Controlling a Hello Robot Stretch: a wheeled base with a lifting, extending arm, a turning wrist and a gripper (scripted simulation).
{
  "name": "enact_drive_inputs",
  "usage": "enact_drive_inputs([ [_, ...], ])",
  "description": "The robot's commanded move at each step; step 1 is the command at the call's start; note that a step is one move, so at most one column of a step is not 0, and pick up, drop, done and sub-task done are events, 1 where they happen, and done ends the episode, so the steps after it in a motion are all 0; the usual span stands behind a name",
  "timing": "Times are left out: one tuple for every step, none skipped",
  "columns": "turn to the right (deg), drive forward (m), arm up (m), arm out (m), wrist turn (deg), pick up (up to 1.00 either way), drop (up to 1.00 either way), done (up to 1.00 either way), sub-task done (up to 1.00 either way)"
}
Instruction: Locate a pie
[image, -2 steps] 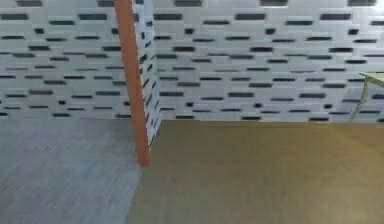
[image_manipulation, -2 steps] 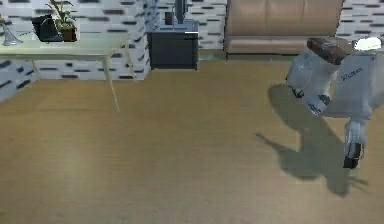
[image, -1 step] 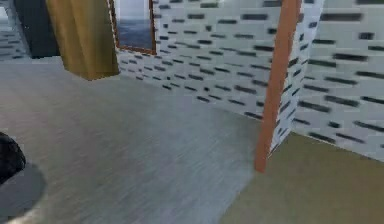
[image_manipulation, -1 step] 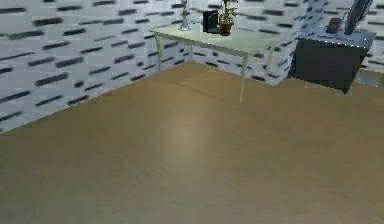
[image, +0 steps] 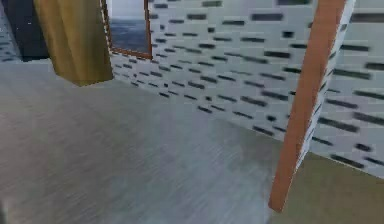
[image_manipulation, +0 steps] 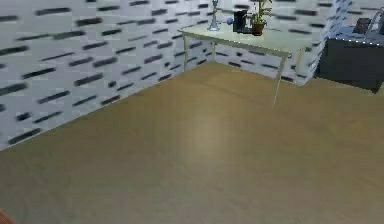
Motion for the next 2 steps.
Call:
enact_drive_inputs([
  [-45.0,0.0,0.0,0.0,0.0,0.0,0.0,0.0,0.0],
  [-27.0,0.0,0.0,0.0,0.0,0.0,0.0,0.0,0.0],
])
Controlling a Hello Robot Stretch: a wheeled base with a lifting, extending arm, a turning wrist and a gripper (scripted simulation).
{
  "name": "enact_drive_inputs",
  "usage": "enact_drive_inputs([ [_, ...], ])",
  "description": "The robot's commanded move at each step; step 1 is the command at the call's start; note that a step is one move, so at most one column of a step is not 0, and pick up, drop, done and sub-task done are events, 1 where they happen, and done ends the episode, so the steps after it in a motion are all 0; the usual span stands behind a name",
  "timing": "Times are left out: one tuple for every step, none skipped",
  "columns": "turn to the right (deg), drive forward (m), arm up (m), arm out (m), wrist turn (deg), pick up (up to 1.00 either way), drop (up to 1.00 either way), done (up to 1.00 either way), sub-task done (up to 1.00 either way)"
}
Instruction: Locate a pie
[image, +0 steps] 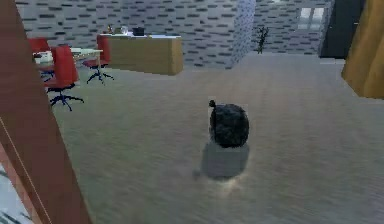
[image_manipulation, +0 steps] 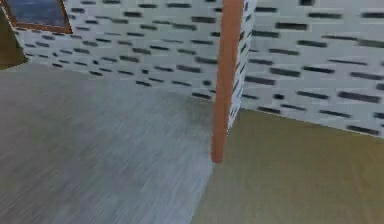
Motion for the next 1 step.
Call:
enact_drive_inputs([
  [0.0,1.0,0.0,0.0,0.0,0.0,0.0,0.0,0.0],
])
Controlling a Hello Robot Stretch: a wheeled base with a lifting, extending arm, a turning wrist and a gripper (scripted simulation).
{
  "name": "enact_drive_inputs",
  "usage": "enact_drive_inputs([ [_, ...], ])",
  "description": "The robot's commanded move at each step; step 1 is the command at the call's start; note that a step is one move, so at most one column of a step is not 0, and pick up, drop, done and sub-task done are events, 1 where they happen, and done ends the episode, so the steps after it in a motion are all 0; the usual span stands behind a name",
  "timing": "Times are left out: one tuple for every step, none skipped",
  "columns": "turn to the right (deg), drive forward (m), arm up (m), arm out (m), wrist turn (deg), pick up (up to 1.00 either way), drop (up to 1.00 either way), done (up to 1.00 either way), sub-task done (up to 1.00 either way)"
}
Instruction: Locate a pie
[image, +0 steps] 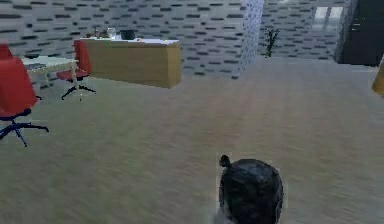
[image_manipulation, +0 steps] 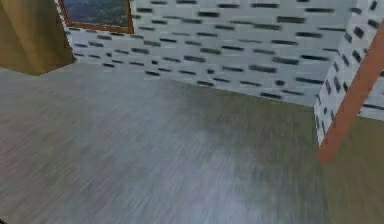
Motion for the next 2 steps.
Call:
enact_drive_inputs([
  [0.0,0.1,0.0,0.0,0.0,0.0,0.0,0.0,0.0],
  [-45.0,0.0,0.0,0.0,0.0,0.0,0.0,0.0,0.0],
])
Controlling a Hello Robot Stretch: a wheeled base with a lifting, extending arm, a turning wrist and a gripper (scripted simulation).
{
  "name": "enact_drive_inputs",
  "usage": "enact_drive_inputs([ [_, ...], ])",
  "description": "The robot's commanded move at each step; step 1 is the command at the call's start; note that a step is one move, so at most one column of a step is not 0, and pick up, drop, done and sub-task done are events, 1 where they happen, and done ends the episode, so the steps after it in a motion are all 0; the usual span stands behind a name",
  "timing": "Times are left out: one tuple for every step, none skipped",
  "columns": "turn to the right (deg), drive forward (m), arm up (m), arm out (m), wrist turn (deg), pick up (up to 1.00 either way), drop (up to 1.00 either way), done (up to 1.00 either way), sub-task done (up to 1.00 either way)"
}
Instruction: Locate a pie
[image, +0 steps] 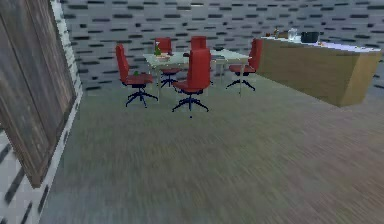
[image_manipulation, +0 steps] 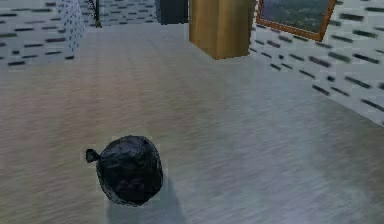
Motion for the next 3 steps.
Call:
enact_drive_inputs([
  [-15.0,0.0,0.0,0.0,0.0,0.0,0.0,0.0,0.0],
  [0.0,1.0,0.0,0.0,0.0,0.0,0.0,0.0,0.0],
  [0.0,1.0,0.0,0.0,0.0,0.0,0.0,0.0,0.0],
])
